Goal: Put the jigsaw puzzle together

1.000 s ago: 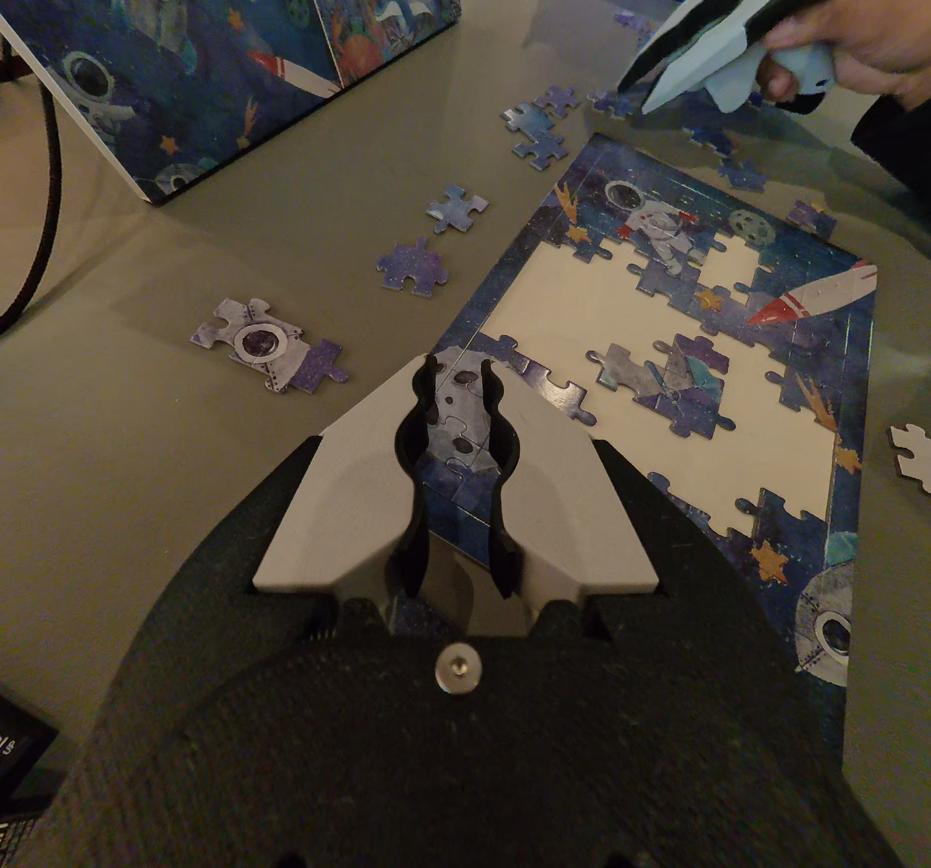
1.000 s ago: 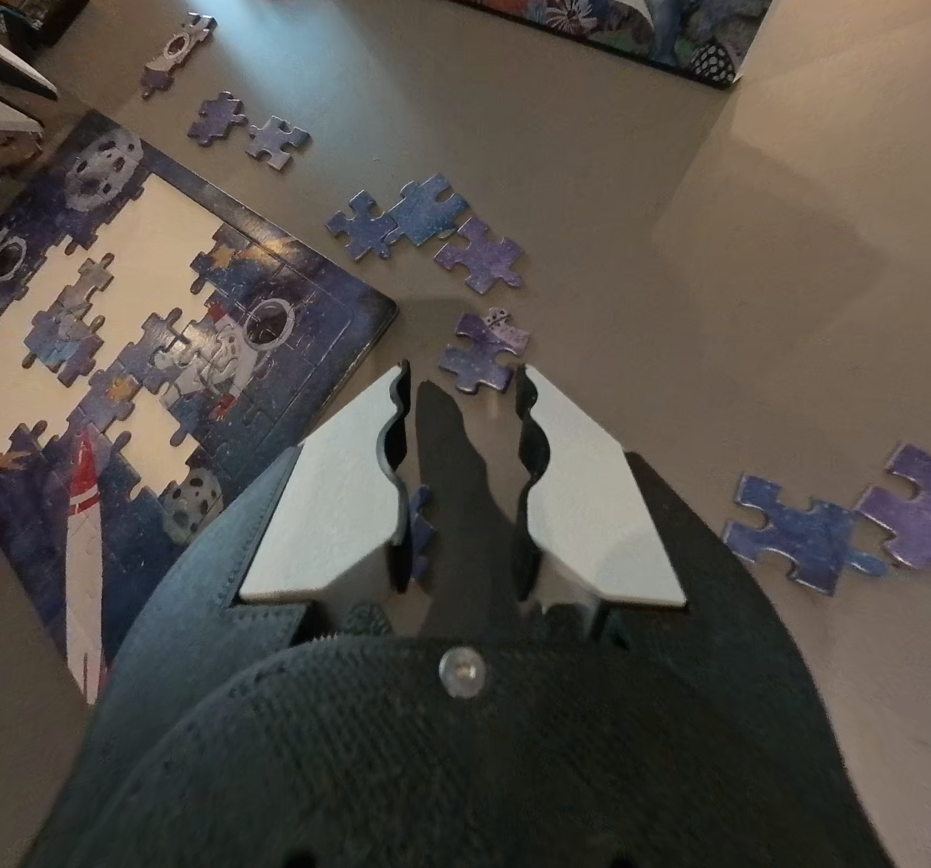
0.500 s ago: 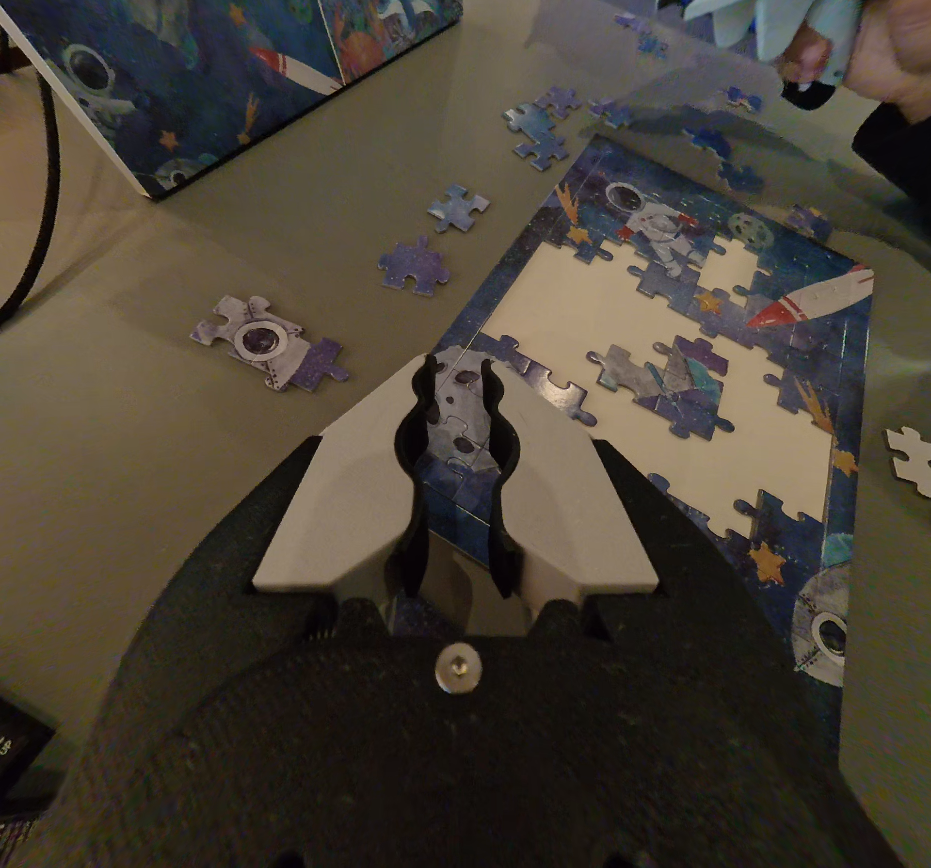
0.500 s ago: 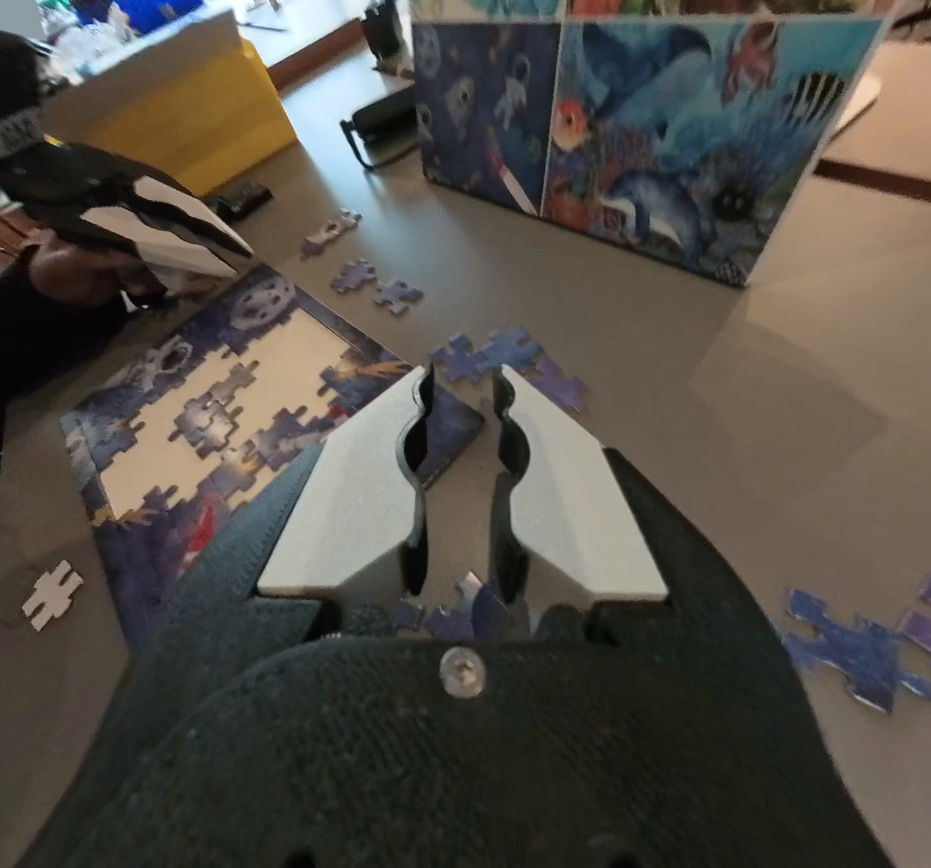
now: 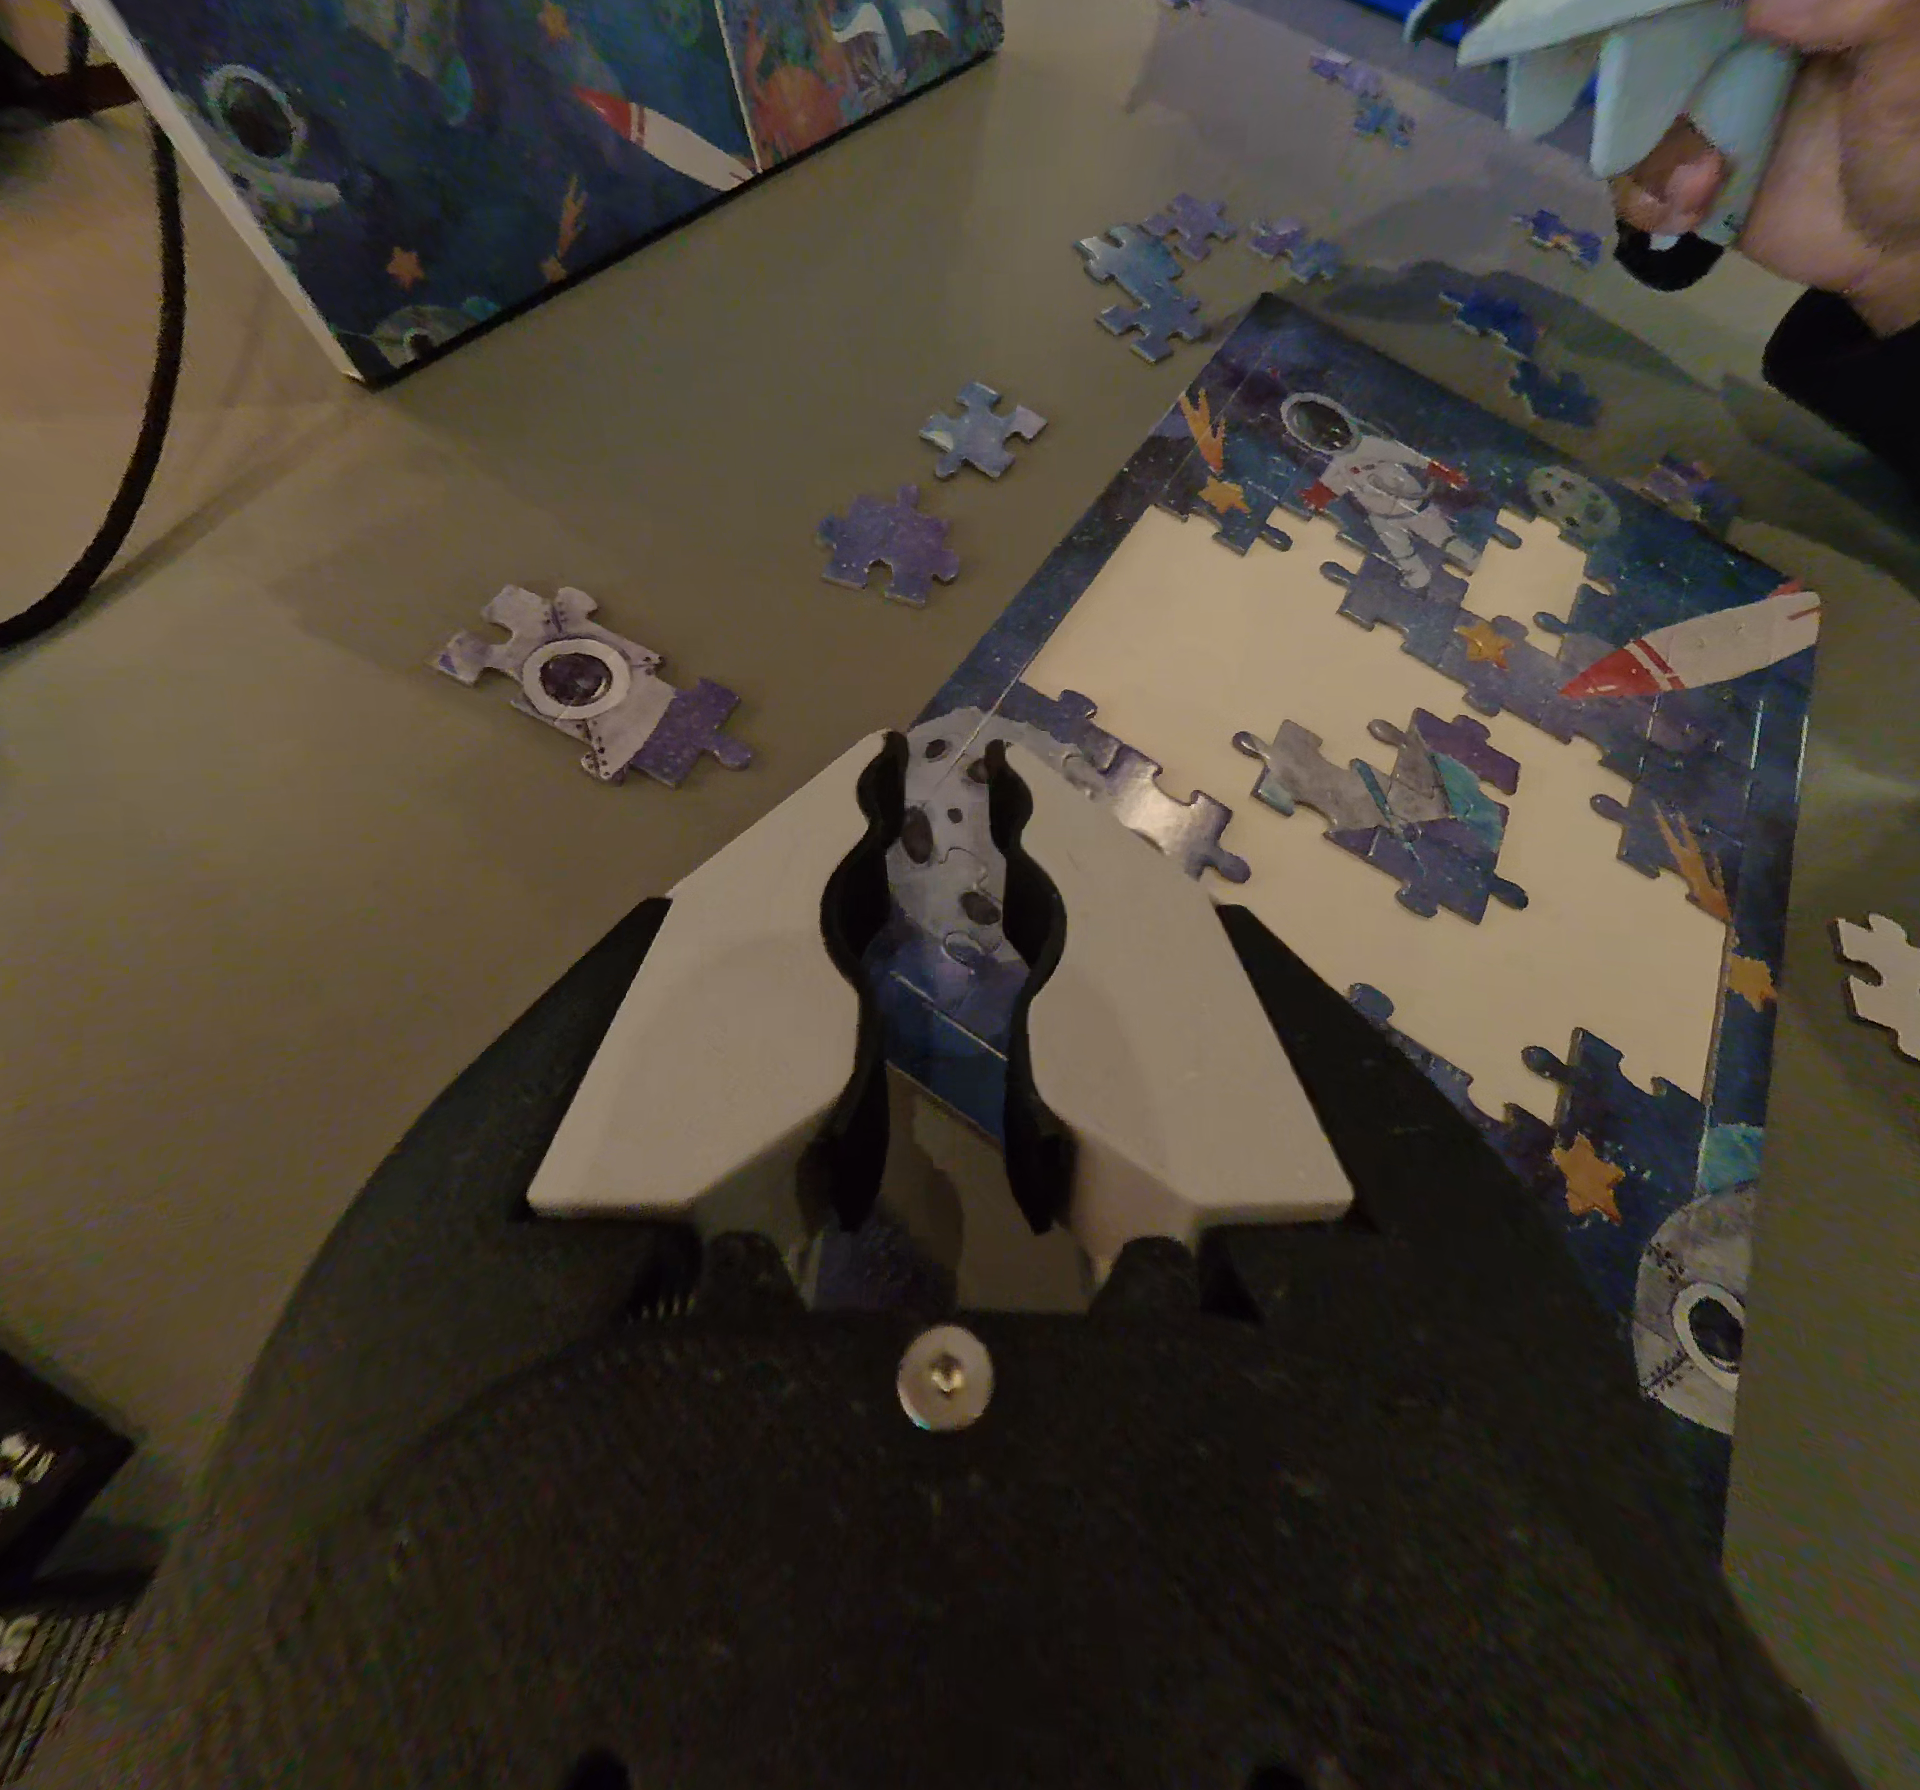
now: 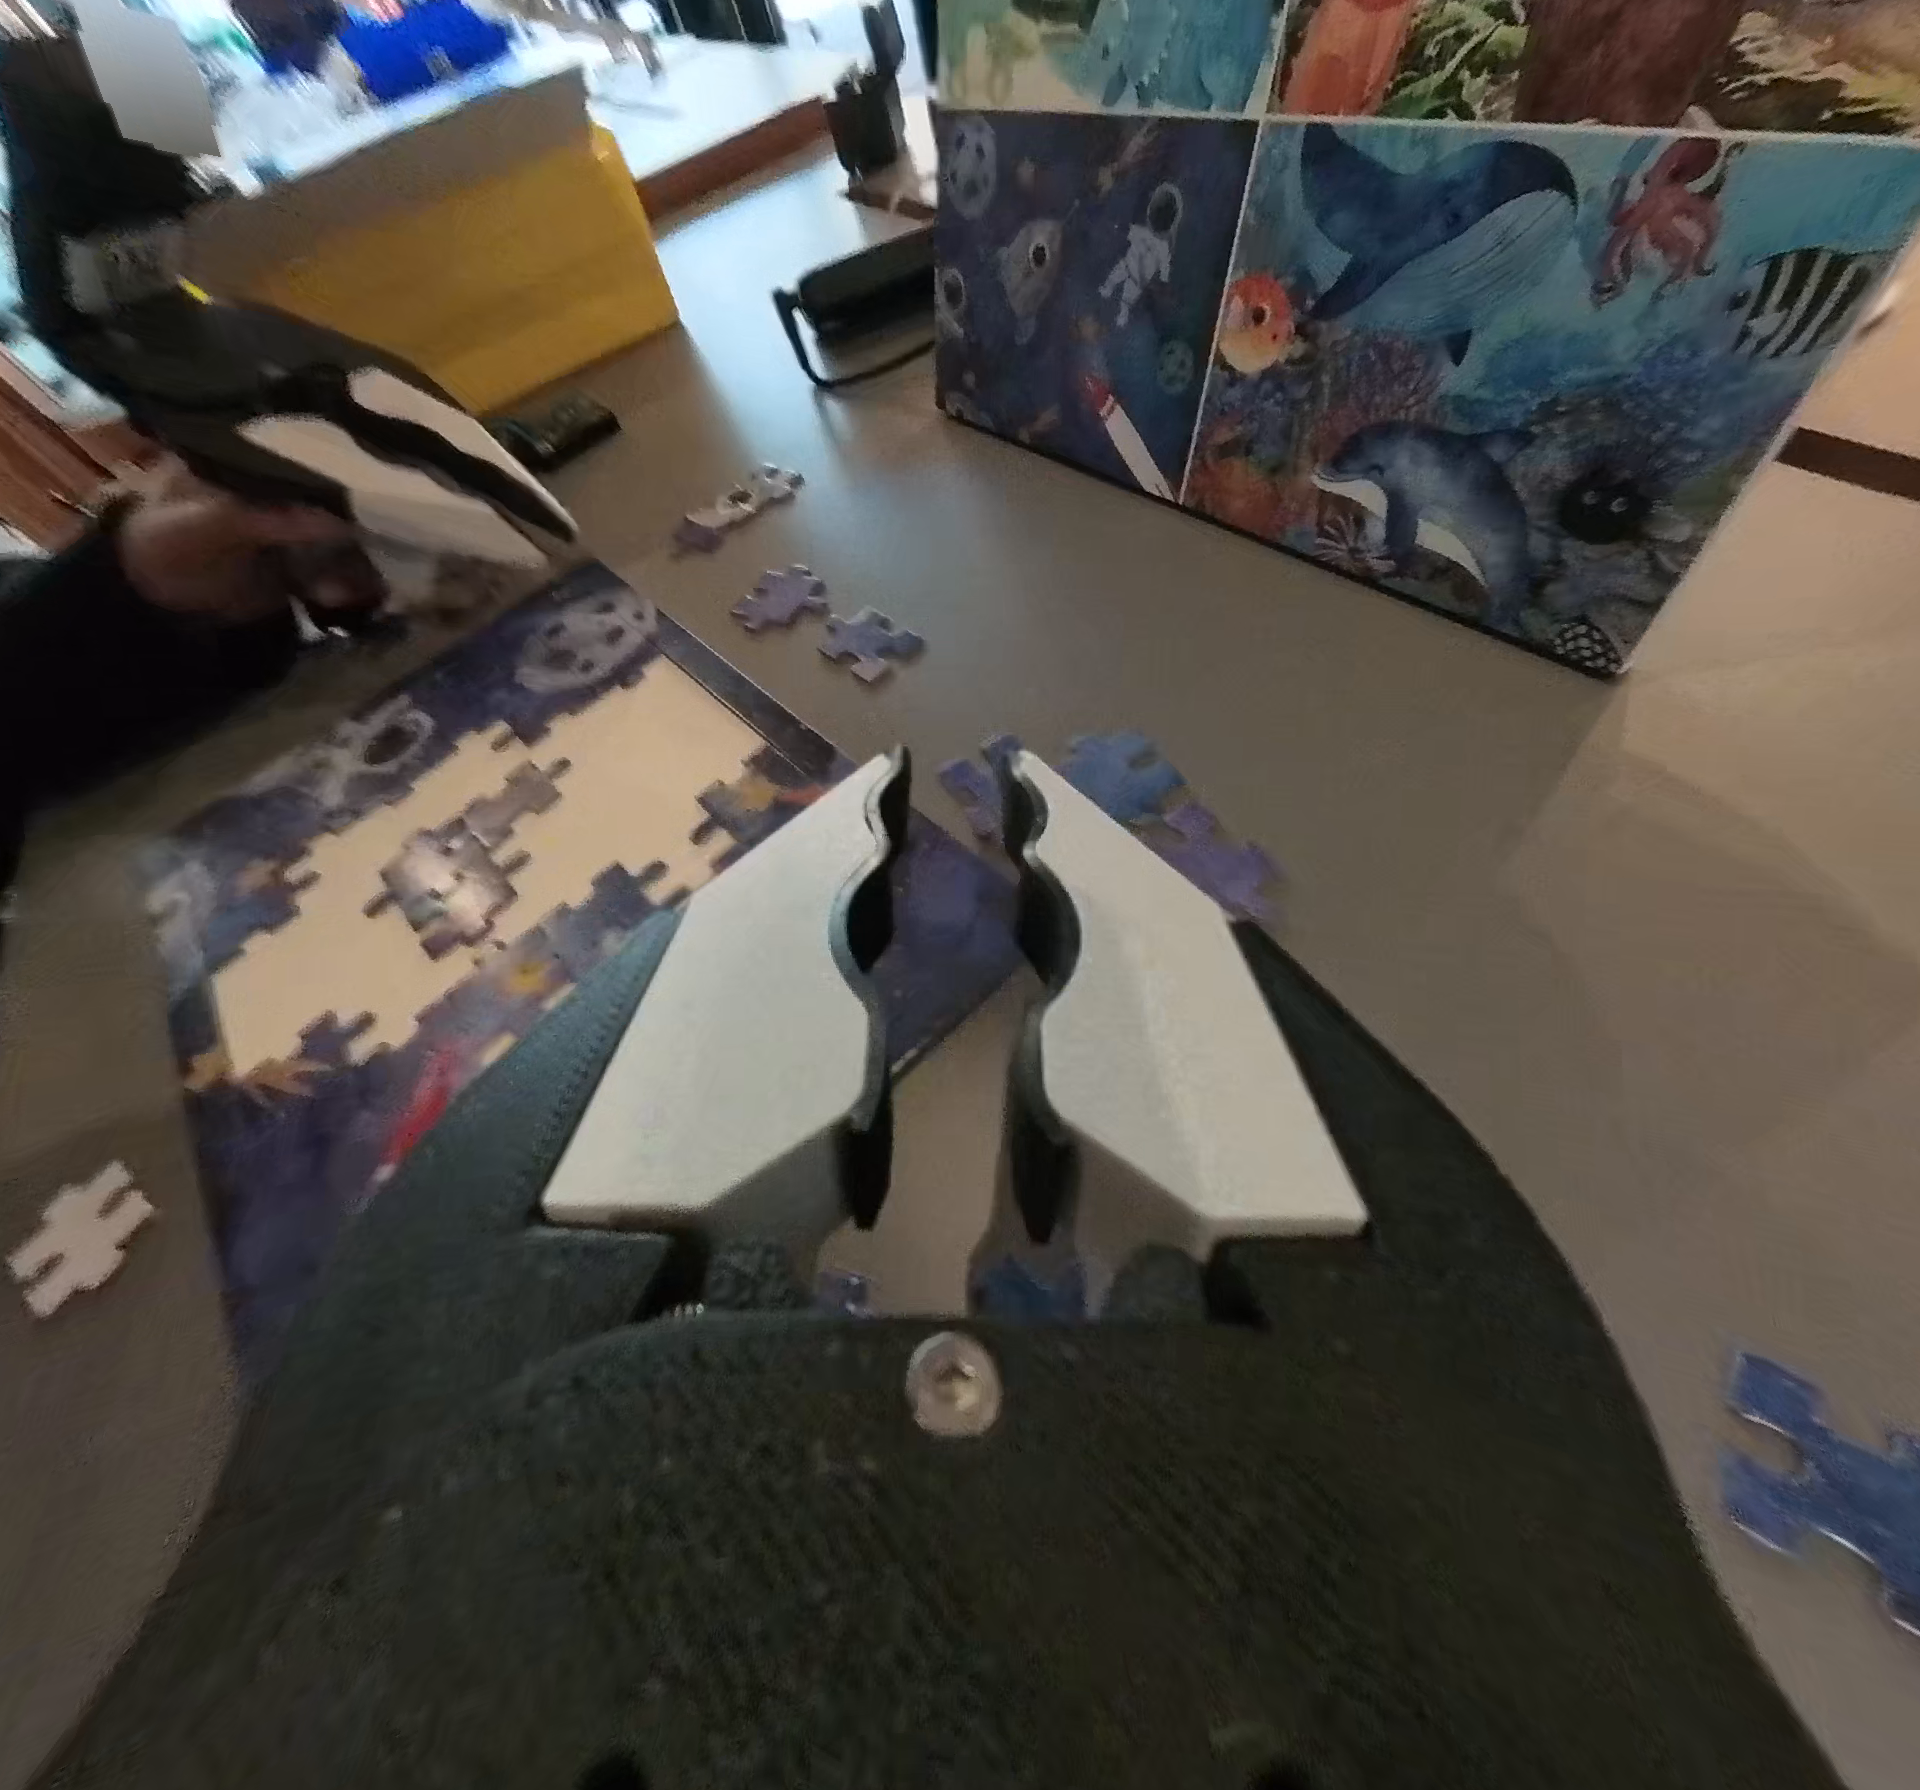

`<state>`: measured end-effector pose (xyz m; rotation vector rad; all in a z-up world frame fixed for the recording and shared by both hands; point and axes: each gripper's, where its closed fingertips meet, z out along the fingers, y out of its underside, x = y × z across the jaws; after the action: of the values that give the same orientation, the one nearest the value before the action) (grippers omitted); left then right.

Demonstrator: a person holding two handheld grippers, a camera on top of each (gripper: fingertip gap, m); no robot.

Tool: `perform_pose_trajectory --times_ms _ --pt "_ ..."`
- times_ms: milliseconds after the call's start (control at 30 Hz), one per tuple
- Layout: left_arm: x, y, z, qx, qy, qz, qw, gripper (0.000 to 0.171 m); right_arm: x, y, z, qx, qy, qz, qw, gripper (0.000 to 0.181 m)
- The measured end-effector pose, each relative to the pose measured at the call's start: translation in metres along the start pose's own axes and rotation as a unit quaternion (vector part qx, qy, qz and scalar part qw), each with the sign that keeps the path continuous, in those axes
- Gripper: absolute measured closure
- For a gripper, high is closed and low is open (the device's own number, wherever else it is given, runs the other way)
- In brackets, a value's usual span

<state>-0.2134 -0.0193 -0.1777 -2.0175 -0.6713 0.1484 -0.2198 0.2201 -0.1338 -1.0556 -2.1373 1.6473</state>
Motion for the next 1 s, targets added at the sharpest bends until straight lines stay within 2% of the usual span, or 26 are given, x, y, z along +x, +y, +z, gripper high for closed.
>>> perform_pose_trajectory --times_ms 167,333,600,1000 --pt "-0.010 -0.010 -0.012 0.042 -0.002 -0.046 0.998 0.162 0.006 0.011 0.007 -0.044 0.059 -0.088 0.993 0.166" --pt "-0.006 -0.015 -0.013 0.055 0.017 -0.056 0.997 0.162 -0.005 -0.012 0.001 0.023 0.069 -0.132 0.989 0.167" --pt "0.003 -0.015 -0.007 0.047 0.018 -0.027 0.998 0.163 0.003 -0.030 -0.016 0.061 0.111 -0.155 0.980 0.165" --pt "0.004 -0.019 -0.011 0.063 0.020 -0.020 0.998 0.163 0.004 -0.033 -0.018 0.069 0.125 -0.159 0.977 0.166"
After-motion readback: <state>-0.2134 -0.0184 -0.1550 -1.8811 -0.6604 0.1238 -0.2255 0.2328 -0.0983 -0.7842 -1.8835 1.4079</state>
